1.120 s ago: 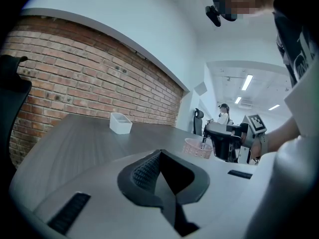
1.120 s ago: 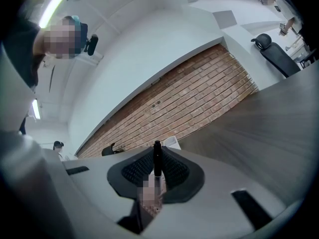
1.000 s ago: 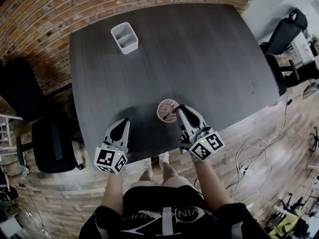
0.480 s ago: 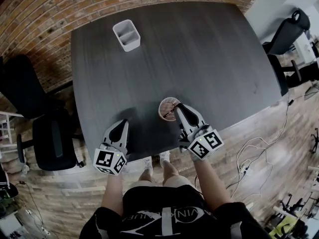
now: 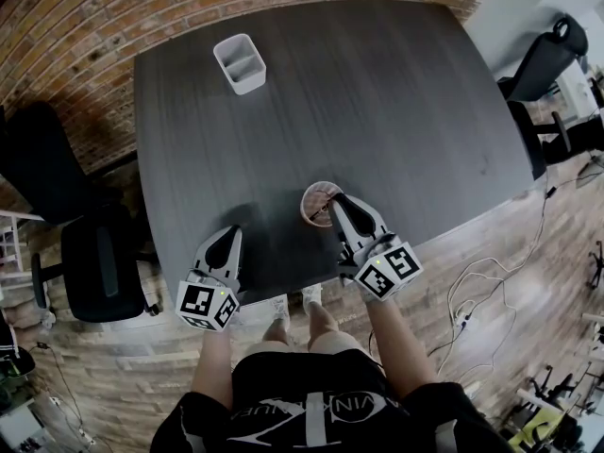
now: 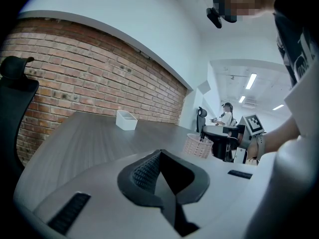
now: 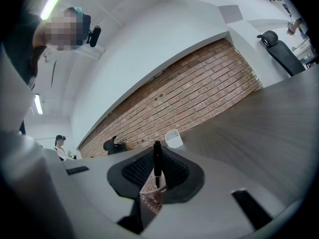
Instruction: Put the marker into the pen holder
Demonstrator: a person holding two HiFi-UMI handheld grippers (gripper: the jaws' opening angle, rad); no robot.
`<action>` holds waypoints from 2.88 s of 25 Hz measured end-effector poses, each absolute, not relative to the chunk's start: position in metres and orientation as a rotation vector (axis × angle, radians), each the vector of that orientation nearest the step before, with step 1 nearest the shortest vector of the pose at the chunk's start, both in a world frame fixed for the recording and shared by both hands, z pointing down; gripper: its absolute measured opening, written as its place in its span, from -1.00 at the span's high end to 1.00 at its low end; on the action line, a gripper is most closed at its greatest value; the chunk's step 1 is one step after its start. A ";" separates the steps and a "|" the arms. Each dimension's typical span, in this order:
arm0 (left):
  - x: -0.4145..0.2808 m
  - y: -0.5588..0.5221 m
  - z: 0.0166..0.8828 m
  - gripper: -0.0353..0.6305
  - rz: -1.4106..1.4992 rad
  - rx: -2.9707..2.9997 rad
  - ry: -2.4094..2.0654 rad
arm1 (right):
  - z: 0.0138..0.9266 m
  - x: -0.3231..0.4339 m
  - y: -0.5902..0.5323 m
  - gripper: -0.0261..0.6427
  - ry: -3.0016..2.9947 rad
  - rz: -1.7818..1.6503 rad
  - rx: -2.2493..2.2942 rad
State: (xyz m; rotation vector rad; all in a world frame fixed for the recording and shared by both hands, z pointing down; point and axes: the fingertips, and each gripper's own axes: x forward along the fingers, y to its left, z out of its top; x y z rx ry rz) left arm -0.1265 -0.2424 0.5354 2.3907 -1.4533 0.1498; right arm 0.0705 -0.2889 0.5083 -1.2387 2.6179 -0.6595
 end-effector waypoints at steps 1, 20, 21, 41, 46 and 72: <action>-0.127 -0.243 0.535 0.85 0.150 2.390 -1.454 | 0.509 0.071 -0.289 0.76 2.619 -0.658 -1.240; -0.130 -0.242 0.534 0.85 0.140 2.388 -1.457 | 0.508 0.080 -0.293 0.75 2.651 -0.575 -1.334; -0.130 -0.242 0.534 0.85 0.141 2.387 -1.456 | 0.507 0.081 -0.293 0.74 2.649 -0.574 -1.336; -0.131 -0.237 0.531 0.85 0.139 2.397 -1.450 | 0.504 0.096 -0.289 0.45 2.579 -0.603 -1.383; -0.129 -0.236 0.526 0.85 0.131 2.408 -1.442 | 0.498 0.099 -0.286 0.45 2.581 -0.578 -1.398; -0.128 -0.236 0.487 0.85 0.065 2.467 -1.470 | 0.460 0.118 -0.258 0.83 2.604 -0.453 -1.446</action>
